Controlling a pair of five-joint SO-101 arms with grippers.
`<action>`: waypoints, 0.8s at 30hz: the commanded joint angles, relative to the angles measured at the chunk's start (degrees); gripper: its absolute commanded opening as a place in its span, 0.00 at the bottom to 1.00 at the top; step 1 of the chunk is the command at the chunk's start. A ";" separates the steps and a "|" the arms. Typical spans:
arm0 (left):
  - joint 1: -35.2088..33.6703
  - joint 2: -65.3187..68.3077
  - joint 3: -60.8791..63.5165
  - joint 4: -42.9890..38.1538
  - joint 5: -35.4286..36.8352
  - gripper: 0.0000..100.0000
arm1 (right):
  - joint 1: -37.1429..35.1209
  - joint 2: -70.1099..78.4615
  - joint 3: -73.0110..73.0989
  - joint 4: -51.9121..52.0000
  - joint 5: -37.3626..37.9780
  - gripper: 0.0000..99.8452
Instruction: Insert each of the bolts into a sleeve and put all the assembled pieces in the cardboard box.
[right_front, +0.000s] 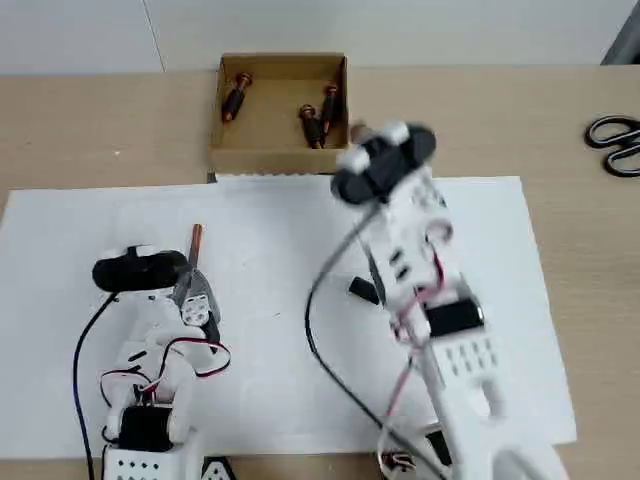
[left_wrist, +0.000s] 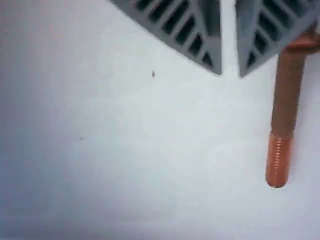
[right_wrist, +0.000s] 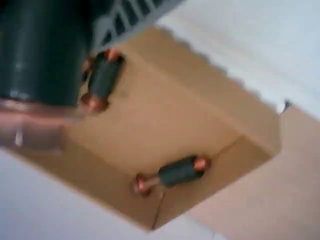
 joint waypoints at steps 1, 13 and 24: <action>0.09 -0.26 -0.31 1.32 -2.02 0.01 | 0.31 14.55 -13.01 -6.11 0.35 0.00; 0.09 -0.26 -0.31 1.41 -2.02 0.01 | -0.22 51.56 -44.84 -13.76 0.44 0.00; 0.09 -0.26 -0.31 1.49 -2.02 0.01 | -3.30 71.25 -66.90 -9.54 3.43 0.00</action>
